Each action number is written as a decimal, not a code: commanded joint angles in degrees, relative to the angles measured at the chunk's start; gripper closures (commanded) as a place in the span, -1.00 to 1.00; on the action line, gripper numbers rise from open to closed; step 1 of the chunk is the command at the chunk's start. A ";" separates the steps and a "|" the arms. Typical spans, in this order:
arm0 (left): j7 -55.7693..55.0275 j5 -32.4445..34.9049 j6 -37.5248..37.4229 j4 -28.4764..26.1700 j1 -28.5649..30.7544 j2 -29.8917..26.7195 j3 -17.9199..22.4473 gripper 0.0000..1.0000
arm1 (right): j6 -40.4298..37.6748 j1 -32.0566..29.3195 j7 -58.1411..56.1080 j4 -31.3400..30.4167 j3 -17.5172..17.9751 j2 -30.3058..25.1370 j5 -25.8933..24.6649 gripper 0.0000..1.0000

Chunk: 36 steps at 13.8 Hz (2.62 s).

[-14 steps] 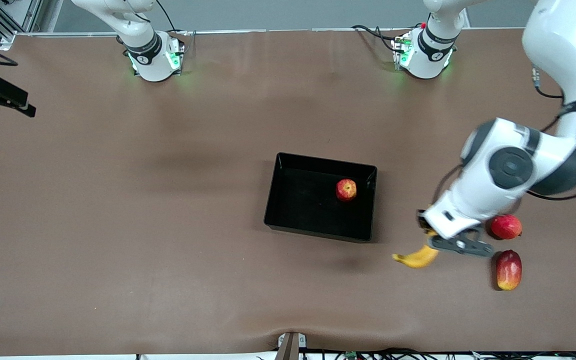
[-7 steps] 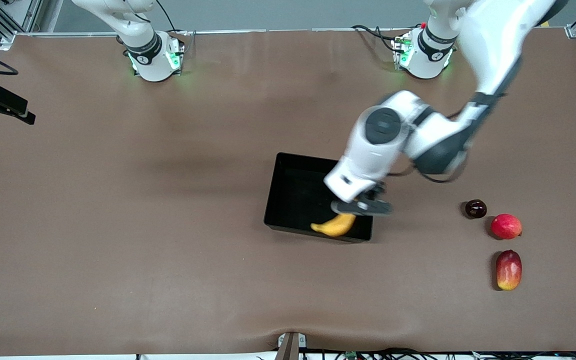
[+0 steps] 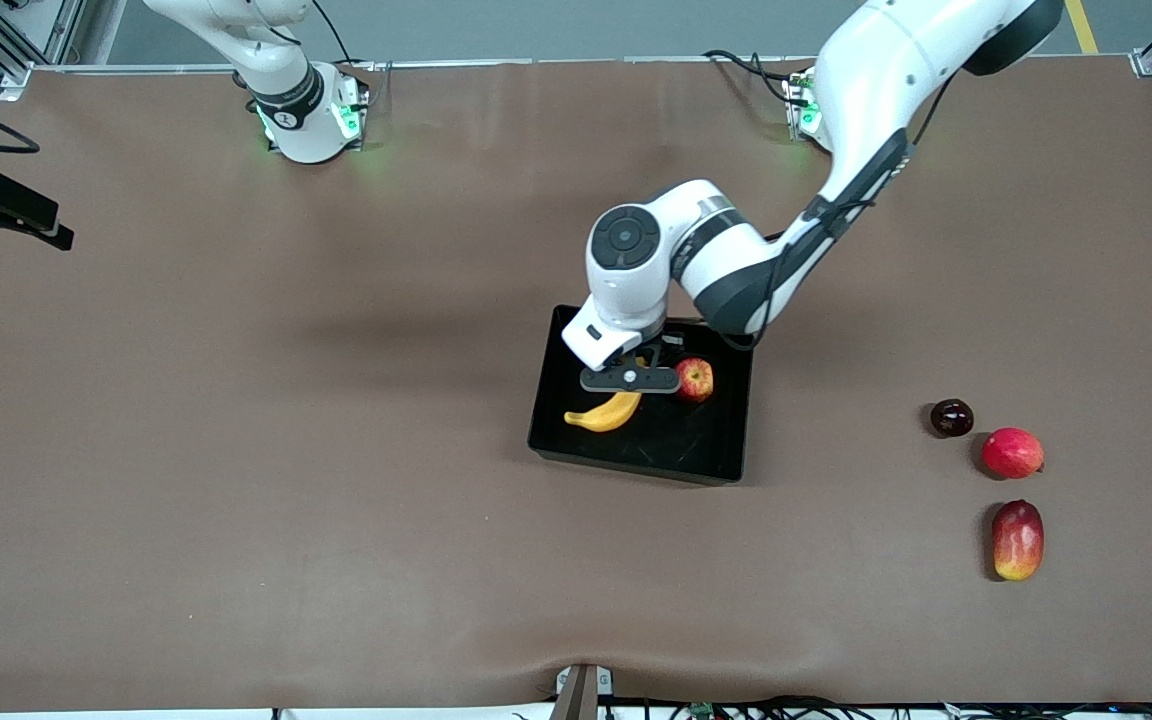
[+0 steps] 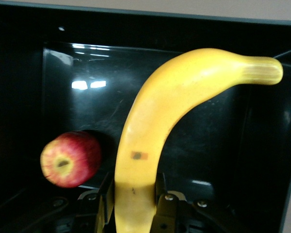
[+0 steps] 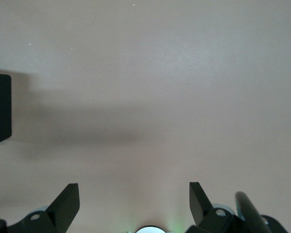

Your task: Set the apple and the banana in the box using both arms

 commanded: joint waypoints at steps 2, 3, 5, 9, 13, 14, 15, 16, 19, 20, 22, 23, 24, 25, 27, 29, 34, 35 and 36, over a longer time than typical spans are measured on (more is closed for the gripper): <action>-4.05 1.02 4.64 1.10 -3.02 2.50 3.71 1.00 | 0.03 -0.91 -0.24 -0.77 0.70 -0.69 0.06 -1.00; -4.31 1.02 5.17 1.10 -3.98 3.46 4.77 1.00 | 0.03 -0.83 -0.24 -0.77 0.70 -0.77 0.06 -1.00; -5.98 1.02 5.35 1.19 -6.09 4.78 6.97 1.00 | -0.23 -0.91 -0.06 -0.77 0.70 -0.77 0.15 -1.00; -7.04 0.93 7.28 1.19 -7.51 6.71 8.82 0.97 | -1.02 -2.05 0.11 -0.95 0.70 -0.60 0.41 -1.00; -6.17 0.94 7.55 1.36 -6.46 6.28 9.00 -1.00 | -1.11 -2.05 0.20 -0.95 0.70 -0.60 0.59 -1.00; -6.25 1.11 7.46 2.75 -6.28 5.49 9.00 -1.00 | -1.11 -2.23 0.11 -0.95 0.70 -0.60 0.59 -1.00; -6.16 0.94 6.94 4.07 -6.02 4.36 9.00 -1.00 | -1.11 -2.32 0.20 -0.95 0.70 -0.60 0.59 -1.00; -6.16 0.50 6.59 4.43 -5.32 2.43 9.00 -1.00 | -1.20 -2.23 0.20 -0.95 0.70 -0.60 0.59 -1.00; -3.81 -0.20 1.42 4.44 -0.06 -5.82 8.30 -1.00 | -1.46 -2.23 0.20 -0.86 0.70 -0.51 0.68 -1.00; -0.31 -2.64 -0.78 4.26 2.31 -8.72 8.30 -1.00 | -1.46 -2.23 0.20 -0.95 0.70 -0.51 0.76 -1.00; 7.34 -8.97 -3.43 4.09 7.24 -13.57 8.38 -1.00 | -1.55 -2.23 0.20 -0.95 0.70 -0.51 0.68 -1.00; 9.72 -10.30 -4.31 4.17 9.52 -15.59 8.30 -1.00 | -1.46 -2.23 0.20 -0.95 0.70 -0.51 0.68 -1.00; 11.31 -10.84 -5.27 4.09 11.28 -17.61 8.30 -1.00 | -1.46 -2.14 0.20 -0.86 0.70 -0.51 0.68 -1.00; 12.72 -11.28 -7.20 4.09 13.04 -19.11 8.30 -1.00 | -1.37 -2.06 0.20 -0.86 0.70 -0.51 0.68 -1.00; 17.10 -12.42 -11.24 4.09 16.20 -22.10 8.30 -1.00 | -1.37 -2.05 0.20 -0.86 0.70 -0.60 0.68 -1.00; 22.98 -16.01 -13.80 4.09 20.15 -24.65 8.30 -1.00 | -1.37 -2.14 0.20 -0.86 0.70 -0.51 0.68 -1.00; 36.26 -21.63 -20.82 3.65 28.24 -30.63 8.38 -1.00 | -1.46 -2.06 0.29 -0.86 0.70 -0.60 0.68 -1.00; 39.16 -23.13 -21.45 3.47 29.92 -31.51 8.38 -1.00 | -1.46 -2.14 0.29 -0.86 0.70 -0.60 0.68 -1.00; 41.45 -23.76 -22.15 2.95 31.15 -32.47 8.30 -1.00 | -1.46 -2.23 0.20 -0.86 0.70 -0.51 0.68 -1.00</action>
